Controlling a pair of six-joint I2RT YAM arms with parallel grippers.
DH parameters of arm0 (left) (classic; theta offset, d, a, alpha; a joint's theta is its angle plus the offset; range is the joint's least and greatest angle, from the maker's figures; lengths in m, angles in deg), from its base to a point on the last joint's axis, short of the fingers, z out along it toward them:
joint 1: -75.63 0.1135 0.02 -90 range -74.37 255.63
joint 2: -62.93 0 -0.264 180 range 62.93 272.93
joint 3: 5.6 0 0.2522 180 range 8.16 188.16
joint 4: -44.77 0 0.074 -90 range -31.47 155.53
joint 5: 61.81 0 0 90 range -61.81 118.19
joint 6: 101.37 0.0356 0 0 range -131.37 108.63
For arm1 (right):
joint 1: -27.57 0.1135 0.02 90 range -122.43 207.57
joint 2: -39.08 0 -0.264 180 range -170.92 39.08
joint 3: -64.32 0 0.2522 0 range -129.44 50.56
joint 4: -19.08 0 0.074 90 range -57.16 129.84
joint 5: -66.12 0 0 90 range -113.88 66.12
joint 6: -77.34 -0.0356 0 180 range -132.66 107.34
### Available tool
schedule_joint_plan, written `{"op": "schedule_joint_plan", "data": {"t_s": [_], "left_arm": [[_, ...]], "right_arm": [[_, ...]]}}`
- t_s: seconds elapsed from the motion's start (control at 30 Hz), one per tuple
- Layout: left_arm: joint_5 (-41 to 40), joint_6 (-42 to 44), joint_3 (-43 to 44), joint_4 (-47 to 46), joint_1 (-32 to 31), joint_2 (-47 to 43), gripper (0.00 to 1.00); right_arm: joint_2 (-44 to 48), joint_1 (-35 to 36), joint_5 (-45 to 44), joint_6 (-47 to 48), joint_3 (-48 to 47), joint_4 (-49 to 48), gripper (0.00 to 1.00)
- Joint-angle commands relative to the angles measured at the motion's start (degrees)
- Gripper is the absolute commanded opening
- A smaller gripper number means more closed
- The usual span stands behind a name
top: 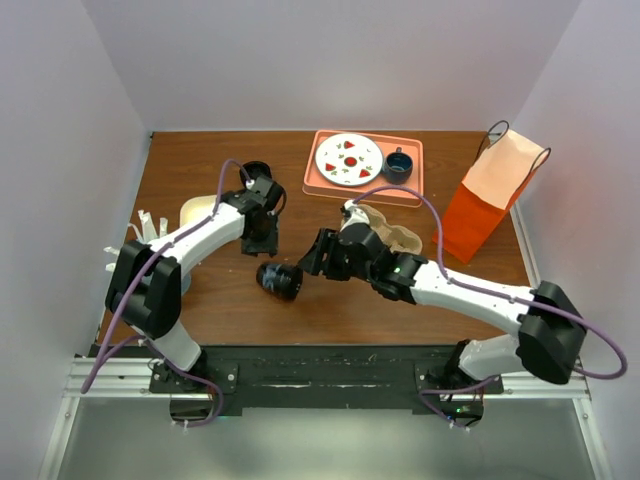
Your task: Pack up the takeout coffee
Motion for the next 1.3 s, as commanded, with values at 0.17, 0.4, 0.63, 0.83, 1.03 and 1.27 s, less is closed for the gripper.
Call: {"op": "schedule_joint_plan", "data": {"t_s": [0.17, 0.4, 0.63, 0.83, 1.03, 1.27], "left_arm": [[-3.11, 2.0, -2.79, -2.89, 0.15, -1.03, 0.45], [-3.9, 1.39, -3.67, 0.01, 0.5, -2.61, 0.48], [-0.39, 2.97, -1.55, 0.89, 0.77, -3.57, 0.52], [2.25, 2.97, -3.66, 0.28, 1.03, -5.95, 0.54], [2.07, 3.76, -3.58, 0.8, 1.21, -7.35, 0.55], [1.63, 4.29, -4.54, 1.15, 1.21, -8.06, 0.55]], "right_arm": [[-11.15, -0.21, 4.96, -13.39, 2.6, -19.27, 0.45], [-9.32, -0.21, 14.95, -1.47, 1.2, -11.32, 0.52], [3.5, 3.38, 23.69, 1.1, 9.97, -3.39, 0.68], [5.89, 13.57, 18.68, 9.89, 9.1, 1.65, 0.66], [3.26, 15.26, 15.69, -2.56, 10.77, -6.08, 0.61], [-3.86, 16.05, 11.47, -5.4, 7.78, -6.79, 0.49]]}}
